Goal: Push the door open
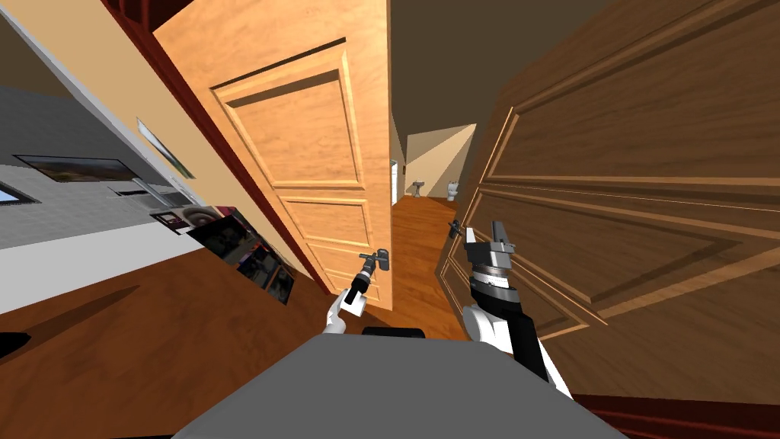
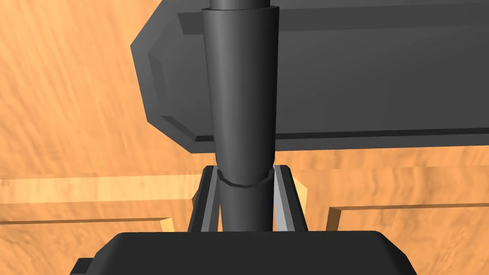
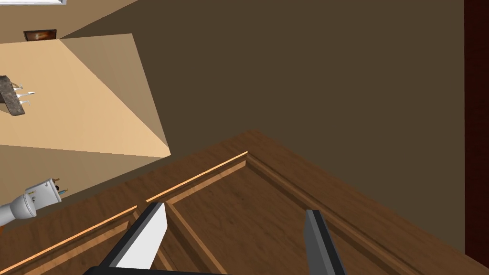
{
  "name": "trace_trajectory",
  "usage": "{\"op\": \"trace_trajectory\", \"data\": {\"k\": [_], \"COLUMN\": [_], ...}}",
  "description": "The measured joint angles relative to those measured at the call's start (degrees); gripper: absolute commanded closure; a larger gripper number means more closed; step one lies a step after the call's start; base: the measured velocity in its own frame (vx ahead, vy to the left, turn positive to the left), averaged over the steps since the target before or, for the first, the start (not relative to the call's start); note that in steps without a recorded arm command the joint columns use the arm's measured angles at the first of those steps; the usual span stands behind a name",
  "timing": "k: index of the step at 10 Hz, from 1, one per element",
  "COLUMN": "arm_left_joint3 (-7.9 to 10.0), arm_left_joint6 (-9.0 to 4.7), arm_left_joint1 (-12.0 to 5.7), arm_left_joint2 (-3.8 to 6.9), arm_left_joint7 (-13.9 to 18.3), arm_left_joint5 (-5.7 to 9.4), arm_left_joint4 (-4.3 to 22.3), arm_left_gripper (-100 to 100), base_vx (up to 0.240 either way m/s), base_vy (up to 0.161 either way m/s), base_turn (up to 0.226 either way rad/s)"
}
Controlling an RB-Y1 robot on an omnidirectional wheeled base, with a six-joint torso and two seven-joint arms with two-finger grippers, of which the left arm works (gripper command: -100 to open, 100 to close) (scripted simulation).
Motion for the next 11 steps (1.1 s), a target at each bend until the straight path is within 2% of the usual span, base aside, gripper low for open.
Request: {"op": "trace_trajectory", "data": {"k": [1, 3, 4, 5, 6, 7, 11], "arm_left_joint3": [0.61, 1.89, 2.44, 3.11, 3.86, 4.34, 6.6], "arm_left_joint6": [-0.18, 0.56, 0.28, -0.04, 0.34, 0.93, 0.77], "arm_left_joint1": [-0.24, -0.66, -0.81, -1.23, -1.41, -1.09, -1.64], "arm_left_joint2": [0.01, -0.05, -0.05, -0.45, -0.76, -0.47, -0.75], "arm_left_joint7": [-0.15, -0.45, -0.6, -0.93, -1.3, -1.31, -1.85], "arm_left_joint5": [0.08, 0.23, 0.3, 0.28, 0.29, 0.43, 0.67], "arm_left_joint4": [0.38, 0.12, 0.48, 1.32, 1.4, 0.72, 1.52], "arm_left_gripper": [100, 100, 100, 100, 100, 100, 100], "base_vx": [0.15, 0.118, 0.118, 0.115, 0.12, 0.113, 0.092], "base_vy": [-0.108, -0.096, -0.082, -0.096, -0.116, -0.1, -0.08], "base_turn": [0.056, 0.059, 0.054, 0.072, 0.075, 0.063, 0.053]}}
